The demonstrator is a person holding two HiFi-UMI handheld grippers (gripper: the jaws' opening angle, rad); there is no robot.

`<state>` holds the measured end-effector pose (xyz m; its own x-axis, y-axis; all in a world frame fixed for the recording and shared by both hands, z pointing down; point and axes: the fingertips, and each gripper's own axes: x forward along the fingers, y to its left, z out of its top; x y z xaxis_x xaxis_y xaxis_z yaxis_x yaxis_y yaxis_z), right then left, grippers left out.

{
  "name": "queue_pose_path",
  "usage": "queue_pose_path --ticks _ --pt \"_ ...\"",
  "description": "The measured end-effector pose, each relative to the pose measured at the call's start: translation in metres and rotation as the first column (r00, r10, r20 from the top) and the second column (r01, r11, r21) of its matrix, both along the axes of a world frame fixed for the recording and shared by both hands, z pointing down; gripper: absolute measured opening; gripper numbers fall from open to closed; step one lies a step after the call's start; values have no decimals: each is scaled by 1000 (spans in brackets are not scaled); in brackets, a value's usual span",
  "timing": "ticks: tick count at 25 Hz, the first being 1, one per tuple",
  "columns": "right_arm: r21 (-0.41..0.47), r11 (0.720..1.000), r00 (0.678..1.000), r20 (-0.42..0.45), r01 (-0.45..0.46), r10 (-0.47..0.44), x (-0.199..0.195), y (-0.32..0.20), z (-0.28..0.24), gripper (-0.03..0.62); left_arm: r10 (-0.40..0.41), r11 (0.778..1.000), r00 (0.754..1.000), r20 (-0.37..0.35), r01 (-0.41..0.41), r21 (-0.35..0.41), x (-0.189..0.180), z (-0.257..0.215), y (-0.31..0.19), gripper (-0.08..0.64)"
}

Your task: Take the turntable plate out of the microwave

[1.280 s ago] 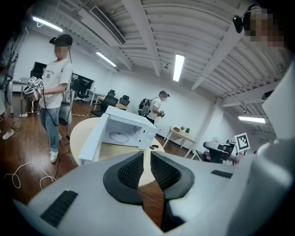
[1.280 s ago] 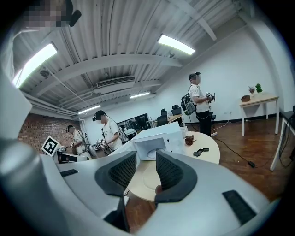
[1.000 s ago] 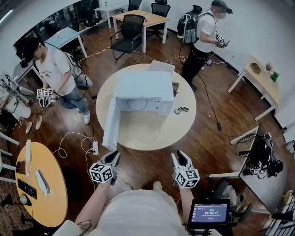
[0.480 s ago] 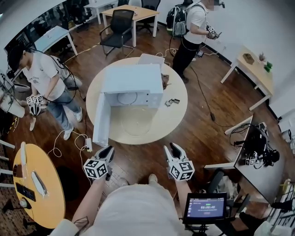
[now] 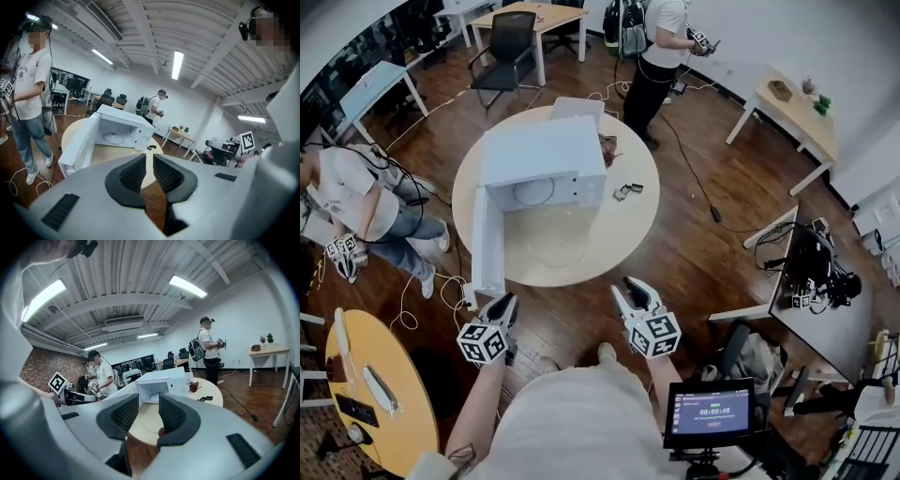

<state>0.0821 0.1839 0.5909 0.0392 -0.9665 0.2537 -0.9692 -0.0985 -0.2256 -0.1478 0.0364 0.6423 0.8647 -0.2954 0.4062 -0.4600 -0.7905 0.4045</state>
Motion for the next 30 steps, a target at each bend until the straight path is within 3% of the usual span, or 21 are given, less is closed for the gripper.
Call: queue_pose_path --ticks 6,19,30 --pt "-12 1000 1000 1 -3 3 10 1 9 138 16 1000 1000 -6 -16 -12 14 10 -5 37" --pt "-1 1000 1000 -7 2 -2 0 -12 -8 138 -23 1000 1000 -8 23 5 -19 -10 -13 37" --pt "12 1000 1000 -7 4 -4 11 -10 -5 138 -13 1000 1000 0 13 24 -8 -7 -12 37"
